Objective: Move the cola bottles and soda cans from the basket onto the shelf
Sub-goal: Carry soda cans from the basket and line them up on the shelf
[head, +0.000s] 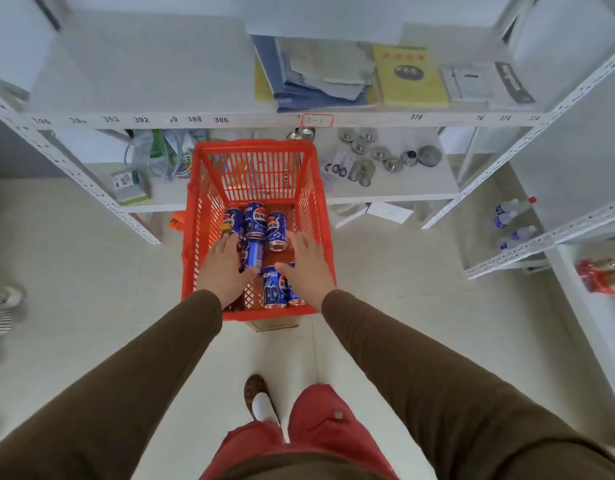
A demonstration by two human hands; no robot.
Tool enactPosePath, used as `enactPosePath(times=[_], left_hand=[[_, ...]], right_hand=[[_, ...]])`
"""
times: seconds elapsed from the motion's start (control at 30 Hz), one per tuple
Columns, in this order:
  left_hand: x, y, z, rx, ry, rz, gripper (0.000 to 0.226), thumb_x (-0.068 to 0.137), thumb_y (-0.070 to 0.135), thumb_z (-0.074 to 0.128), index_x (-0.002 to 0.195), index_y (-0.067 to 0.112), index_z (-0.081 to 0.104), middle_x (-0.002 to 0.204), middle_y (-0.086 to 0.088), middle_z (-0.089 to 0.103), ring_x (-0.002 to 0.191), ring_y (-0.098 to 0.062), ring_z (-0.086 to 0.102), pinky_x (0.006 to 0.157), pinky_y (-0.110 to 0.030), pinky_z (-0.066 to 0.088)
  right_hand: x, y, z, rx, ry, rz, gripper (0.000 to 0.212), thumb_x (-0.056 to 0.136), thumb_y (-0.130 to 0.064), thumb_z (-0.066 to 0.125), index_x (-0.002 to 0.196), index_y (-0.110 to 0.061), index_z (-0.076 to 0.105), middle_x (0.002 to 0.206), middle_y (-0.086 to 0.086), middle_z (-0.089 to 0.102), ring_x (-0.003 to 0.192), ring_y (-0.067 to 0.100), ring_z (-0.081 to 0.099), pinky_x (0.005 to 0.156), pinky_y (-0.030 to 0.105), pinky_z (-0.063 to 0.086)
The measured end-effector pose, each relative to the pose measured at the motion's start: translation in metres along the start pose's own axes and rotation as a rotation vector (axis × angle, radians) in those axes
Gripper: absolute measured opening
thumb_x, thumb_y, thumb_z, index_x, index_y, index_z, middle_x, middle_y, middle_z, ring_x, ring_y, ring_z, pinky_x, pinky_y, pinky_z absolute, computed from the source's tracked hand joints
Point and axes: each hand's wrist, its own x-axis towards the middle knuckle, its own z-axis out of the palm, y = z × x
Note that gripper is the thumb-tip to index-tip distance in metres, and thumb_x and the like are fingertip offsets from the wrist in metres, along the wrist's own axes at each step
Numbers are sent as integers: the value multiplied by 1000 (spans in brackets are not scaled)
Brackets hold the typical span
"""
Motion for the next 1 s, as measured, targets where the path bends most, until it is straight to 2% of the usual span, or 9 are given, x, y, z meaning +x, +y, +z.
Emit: enactPosePath(times=[0.2, 0.53, 0.7, 0.8, 0.9, 1.0], left_hand=[[35, -35, 8, -91, -81, -107, 83, 92, 43, 68, 157, 23, 22, 164, -5, 29, 150, -28, 30, 119, -54, 31], [122, -33, 33, -57, -104, -43, 81, 97, 36, 64, 160, 13, 19, 167, -10, 20, 153, -27, 19, 124, -43, 22], [181, -36, 39, -50, -124, -17, 77, 93, 38, 65, 156, 15, 28, 160, -13, 35, 146, -33, 32, 118, -50, 31], [212, -38, 41, 1, -126, -16, 78, 94, 36, 65, 157, 9, 27, 157, -17, 37, 144, -36, 35, 118, -49, 32], [241, -44, 48, 51, -135, -31, 78, 94, 40, 64, 155, 7, 28, 153, -19, 41, 141, -37, 38, 116, -48, 34], [262, -50, 57, 137, -148, -46, 79, 96, 47, 60, 155, 5, 27, 156, -19, 38, 145, -36, 33, 120, -46, 29]], right_hand=[[38, -5, 25, 41, -68, 86, 69, 98, -34, 62, 157, -22, 27, 164, 4, 25, 150, 25, 24, 121, 40, 23], [113, 13, 49, 145, -104, 274, 67, 98, -37, 61, 155, -14, 34, 157, 8, 41, 143, 26, 40, 118, 39, 32], [140, 16, 49, 219, -86, 326, 56, 101, -26, 58, 151, -9, 38, 152, 10, 47, 138, 27, 44, 110, 32, 33], [157, 20, 58, 254, -82, 381, 52, 102, -25, 56, 148, -7, 41, 151, 12, 47, 137, 28, 44, 107, 31, 34], [176, 30, 80, 302, -64, 442, 63, 100, -36, 60, 152, -11, 35, 156, 10, 41, 141, 29, 40, 111, 36, 34], [189, 43, 102, 316, -59, 503, 79, 95, -48, 62, 156, -12, 27, 161, 9, 34, 146, 30, 34, 117, 42, 33]])
